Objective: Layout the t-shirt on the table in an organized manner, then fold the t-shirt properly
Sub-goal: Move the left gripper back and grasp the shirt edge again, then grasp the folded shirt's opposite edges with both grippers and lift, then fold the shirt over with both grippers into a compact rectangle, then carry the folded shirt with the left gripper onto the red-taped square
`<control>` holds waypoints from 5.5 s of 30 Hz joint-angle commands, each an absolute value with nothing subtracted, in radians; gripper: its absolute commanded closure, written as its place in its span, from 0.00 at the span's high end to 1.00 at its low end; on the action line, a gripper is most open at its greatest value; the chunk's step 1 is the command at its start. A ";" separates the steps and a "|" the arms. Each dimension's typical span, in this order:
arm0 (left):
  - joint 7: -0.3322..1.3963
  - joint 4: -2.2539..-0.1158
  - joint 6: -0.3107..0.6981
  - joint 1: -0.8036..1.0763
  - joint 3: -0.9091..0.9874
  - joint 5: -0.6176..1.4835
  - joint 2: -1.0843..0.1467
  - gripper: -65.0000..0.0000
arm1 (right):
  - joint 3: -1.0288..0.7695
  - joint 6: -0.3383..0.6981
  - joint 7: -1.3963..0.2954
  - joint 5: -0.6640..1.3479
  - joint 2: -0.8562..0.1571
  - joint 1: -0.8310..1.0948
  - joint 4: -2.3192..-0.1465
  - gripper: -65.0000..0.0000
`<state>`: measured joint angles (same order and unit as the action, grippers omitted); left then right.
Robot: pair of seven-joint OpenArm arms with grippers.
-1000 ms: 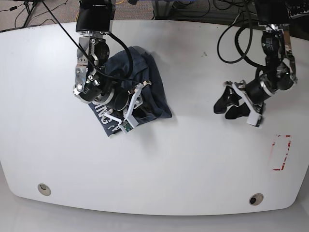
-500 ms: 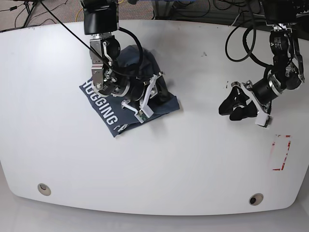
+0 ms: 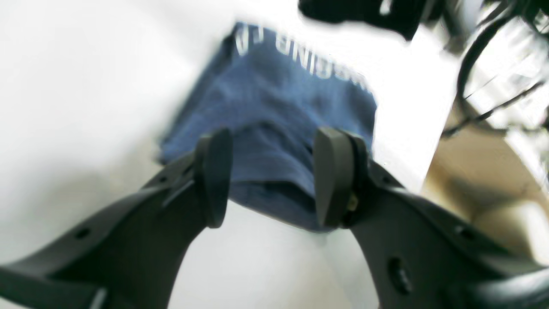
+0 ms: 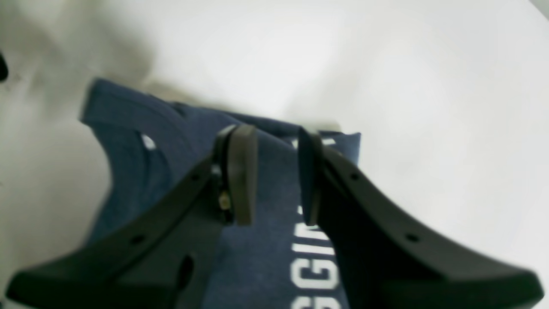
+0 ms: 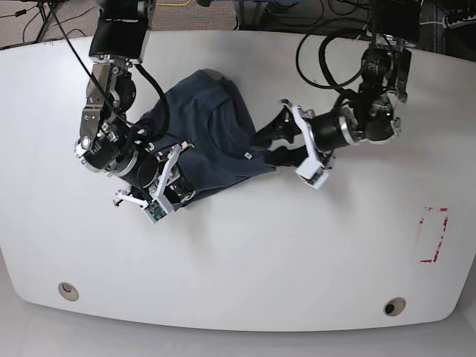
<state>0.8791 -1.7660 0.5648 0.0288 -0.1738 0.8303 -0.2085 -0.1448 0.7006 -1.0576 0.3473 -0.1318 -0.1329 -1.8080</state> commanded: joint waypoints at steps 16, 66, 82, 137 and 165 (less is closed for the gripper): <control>0.837 -1.590 0.576 0.013 -0.398 0.519 0.110 0.44 | -0.042 0.698 -0.737 0.348 -0.260 -0.308 -1.334 0.24; 0.891 -1.343 0.578 -0.466 -0.443 0.636 -0.174 0.44 | -0.332 0.698 -0.860 0.343 -0.162 0.217 -1.963 0.23; 0.892 -1.483 0.575 -0.248 -0.443 0.676 -0.147 0.44 | -0.246 0.698 -0.748 0.143 -0.101 0.050 -1.675 0.23; 0.613 -1.512 0.240 -0.254 -0.495 0.533 -0.079 0.44 | -0.355 0.698 -0.802 -0.005 -0.071 0.091 -1.946 0.25; 0.358 -1.293 0.056 0.002 -0.555 0.173 -0.130 0.45 | -0.430 0.698 -0.802 -0.004 -0.073 0.093 -1.949 0.37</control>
